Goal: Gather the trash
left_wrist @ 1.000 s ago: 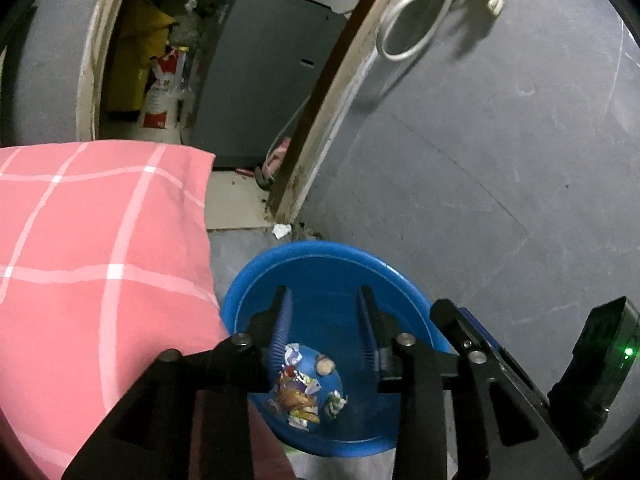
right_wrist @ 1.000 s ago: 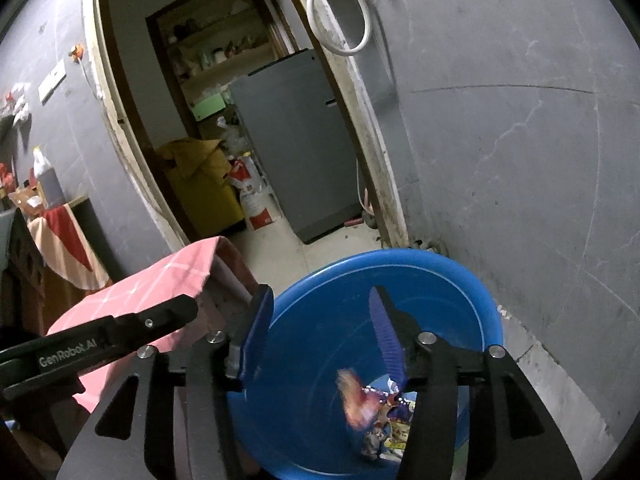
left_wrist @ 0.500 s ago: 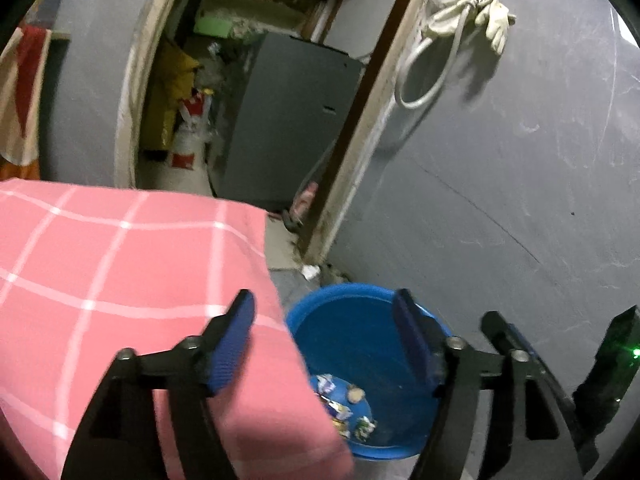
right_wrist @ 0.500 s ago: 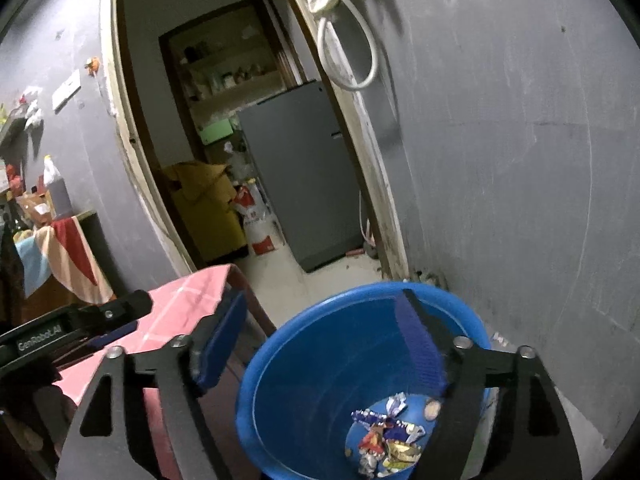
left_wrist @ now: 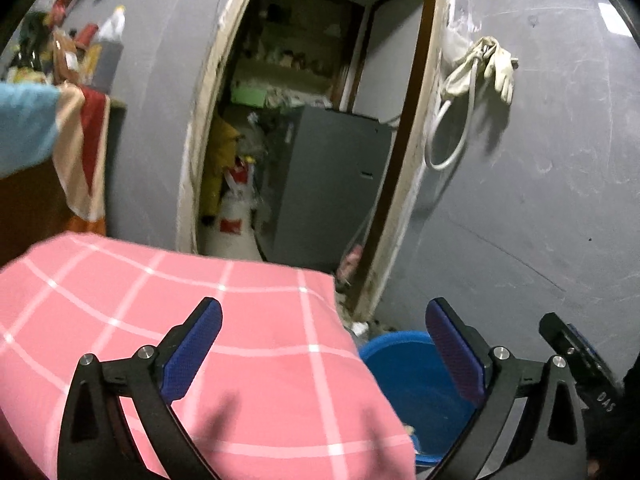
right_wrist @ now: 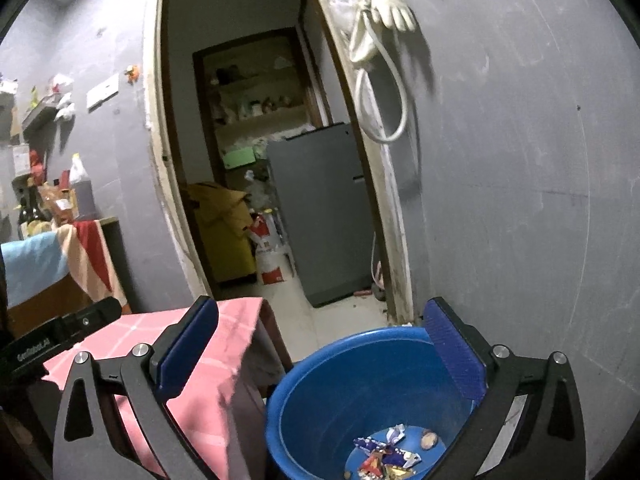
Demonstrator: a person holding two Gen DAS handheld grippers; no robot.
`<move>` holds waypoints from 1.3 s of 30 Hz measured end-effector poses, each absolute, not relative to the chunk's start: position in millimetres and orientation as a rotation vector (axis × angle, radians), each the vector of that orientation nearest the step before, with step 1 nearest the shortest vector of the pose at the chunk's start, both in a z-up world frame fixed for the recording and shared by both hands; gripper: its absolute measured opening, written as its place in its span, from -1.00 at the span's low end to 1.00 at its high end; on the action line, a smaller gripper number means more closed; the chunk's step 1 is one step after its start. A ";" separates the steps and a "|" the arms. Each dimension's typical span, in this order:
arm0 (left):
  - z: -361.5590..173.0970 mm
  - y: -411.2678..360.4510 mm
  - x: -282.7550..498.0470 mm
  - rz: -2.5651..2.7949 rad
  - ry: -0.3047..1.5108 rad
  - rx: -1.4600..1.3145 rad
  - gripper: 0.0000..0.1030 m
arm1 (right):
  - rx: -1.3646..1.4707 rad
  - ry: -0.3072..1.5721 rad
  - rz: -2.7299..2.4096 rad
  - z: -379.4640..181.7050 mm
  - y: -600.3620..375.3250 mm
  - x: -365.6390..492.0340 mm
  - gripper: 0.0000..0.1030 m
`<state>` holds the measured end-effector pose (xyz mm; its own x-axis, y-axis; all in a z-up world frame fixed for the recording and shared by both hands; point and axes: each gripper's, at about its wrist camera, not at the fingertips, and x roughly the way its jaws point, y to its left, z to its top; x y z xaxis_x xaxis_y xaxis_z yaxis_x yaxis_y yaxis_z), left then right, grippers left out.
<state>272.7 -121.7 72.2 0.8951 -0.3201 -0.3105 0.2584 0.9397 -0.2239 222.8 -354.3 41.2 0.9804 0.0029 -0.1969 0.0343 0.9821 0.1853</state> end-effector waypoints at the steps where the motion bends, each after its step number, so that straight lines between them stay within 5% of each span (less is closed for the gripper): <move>1: 73.0 -119.8 267.3 -0.298 0.335 -0.166 0.95 | 0.181 0.193 -0.013 43.4 -351.3 219.6 1.00; 22: 87.2 -81.7 150.9 -0.277 0.177 -0.093 0.96 | 0.062 0.095 0.008 78.3 -303.7 123.6 1.00; 39: 58.4 -52.5 86.0 -0.215 0.219 -0.086 0.96 | 0.013 0.110 0.015 53.4 -276.5 65.7 1.00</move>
